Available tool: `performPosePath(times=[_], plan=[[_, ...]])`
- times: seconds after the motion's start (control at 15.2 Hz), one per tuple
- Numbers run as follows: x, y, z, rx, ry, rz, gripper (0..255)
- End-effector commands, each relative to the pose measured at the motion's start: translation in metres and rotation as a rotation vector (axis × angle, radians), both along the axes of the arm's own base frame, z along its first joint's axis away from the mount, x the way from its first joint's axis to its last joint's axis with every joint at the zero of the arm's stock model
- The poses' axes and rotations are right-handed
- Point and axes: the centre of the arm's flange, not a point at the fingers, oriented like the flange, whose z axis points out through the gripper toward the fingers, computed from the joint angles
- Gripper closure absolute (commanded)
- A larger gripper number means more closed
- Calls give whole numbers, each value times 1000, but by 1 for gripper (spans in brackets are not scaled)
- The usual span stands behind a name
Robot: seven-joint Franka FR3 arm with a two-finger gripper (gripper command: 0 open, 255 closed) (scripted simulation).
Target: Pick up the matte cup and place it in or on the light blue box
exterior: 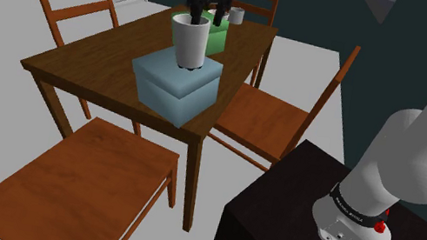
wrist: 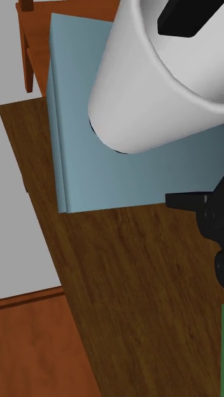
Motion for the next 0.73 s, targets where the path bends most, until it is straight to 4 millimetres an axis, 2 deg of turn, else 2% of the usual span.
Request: performPosePath(times=[0.0, 0.13, 0.66], plan=[[-2, -3, 20, 0, 0, 0, 0], [-4, -6, 44, 0, 0, 0, 0], [-4, -6, 44, 0, 0, 0, 0]])
